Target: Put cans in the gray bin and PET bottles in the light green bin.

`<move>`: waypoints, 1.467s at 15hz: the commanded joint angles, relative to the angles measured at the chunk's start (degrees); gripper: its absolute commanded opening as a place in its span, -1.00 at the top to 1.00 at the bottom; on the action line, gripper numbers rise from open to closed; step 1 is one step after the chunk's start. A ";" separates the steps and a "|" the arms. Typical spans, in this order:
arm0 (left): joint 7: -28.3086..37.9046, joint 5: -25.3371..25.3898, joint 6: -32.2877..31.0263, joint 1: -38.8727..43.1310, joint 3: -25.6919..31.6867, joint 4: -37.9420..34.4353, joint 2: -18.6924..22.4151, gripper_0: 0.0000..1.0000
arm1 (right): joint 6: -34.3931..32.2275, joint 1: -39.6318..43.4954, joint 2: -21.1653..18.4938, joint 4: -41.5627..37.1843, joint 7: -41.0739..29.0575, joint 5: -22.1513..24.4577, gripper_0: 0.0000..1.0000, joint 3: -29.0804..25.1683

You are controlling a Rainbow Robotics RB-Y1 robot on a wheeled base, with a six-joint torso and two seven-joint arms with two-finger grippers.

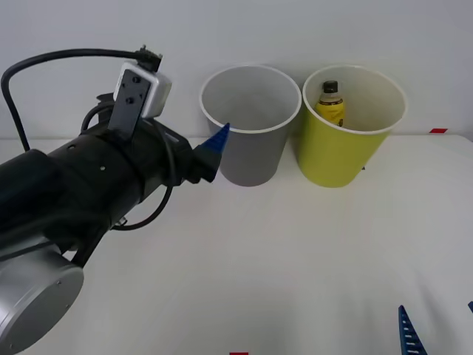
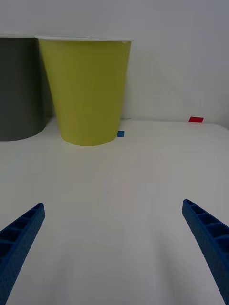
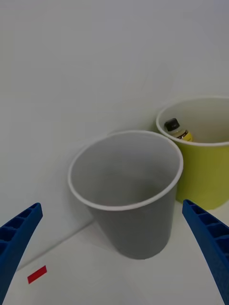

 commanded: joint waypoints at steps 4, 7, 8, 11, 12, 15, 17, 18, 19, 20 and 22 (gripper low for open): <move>0.73 -5.16 -9.83 14.16 0.39 -1.40 6.29 -1.00 | 0.00 0.00 0.00 0.00 0.00 0.00 -1.00 0.00; 1.79 -7.27 -28.64 24.88 0.39 -0.28 5.59 -1.00 | 0.00 0.00 0.00 0.00 0.00 0.00 -1.00 0.00; 1.87 -7.27 -35.23 27.78 0.39 2.18 4.80 -1.00 | 0.00 0.00 0.00 0.00 0.00 0.00 -1.00 0.00; 1.96 -7.27 -54.66 34.99 0.22 10.97 4.89 -1.00 | 0.00 0.00 0.00 0.00 0.00 0.00 -1.00 0.00; 2.05 -7.36 -59.66 36.49 -0.49 13.87 5.15 -1.00 | 0.00 0.00 0.00 0.00 0.00 0.00 -1.00 0.00; 2.22 -7.71 -74.43 41.06 -2.68 23.45 5.15 -1.00 | 0.00 0.00 0.00 0.00 0.00 0.00 -1.00 0.00; 2.22 -7.27 -78.47 44.48 -2.77 26.52 5.15 -1.00 | 0.00 0.00 0.00 0.00 0.00 0.00 -1.00 0.00; 2.31 -7.19 -79.35 46.86 -2.68 26.79 5.15 -1.00 | 0.00 0.00 0.00 0.00 0.00 0.00 -1.00 0.00; 2.49 -7.01 -80.14 48.70 -2.68 26.88 5.06 -1.00 | 0.00 0.00 0.00 0.00 0.00 0.00 -1.00 0.00; 2.58 -6.83 -81.29 51.16 -2.60 26.79 5.06 -1.00 | 0.00 0.00 0.00 0.00 0.00 0.00 -1.00 0.00; 2.58 -6.40 -82.25 54.42 -2.07 26.79 4.89 -1.00 | 0.00 0.00 0.00 0.00 0.00 0.00 -1.00 0.00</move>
